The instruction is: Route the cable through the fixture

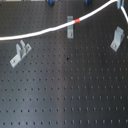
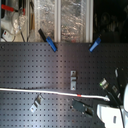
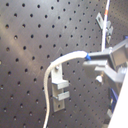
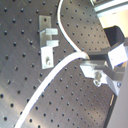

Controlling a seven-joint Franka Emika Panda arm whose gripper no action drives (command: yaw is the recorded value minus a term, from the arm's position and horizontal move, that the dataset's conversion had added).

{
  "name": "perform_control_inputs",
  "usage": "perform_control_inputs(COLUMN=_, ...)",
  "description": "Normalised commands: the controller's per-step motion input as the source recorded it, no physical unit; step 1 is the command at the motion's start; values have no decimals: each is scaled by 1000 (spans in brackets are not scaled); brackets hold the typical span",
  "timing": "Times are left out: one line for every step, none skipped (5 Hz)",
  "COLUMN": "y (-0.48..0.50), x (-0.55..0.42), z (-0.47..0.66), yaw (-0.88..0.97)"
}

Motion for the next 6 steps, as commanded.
perform_control_inputs(y=-514, x=317, z=10, yaw=174)
perform_control_inputs(y=-594, x=143, z=-2, yaw=88)
perform_control_inputs(y=-709, x=65, z=-11, yaw=-3)
perform_control_inputs(y=-613, x=129, z=-11, yaw=-94)
perform_control_inputs(y=-560, x=82, z=-12, yaw=-157)
perform_control_inputs(y=-323, x=-101, z=37, yaw=-43)
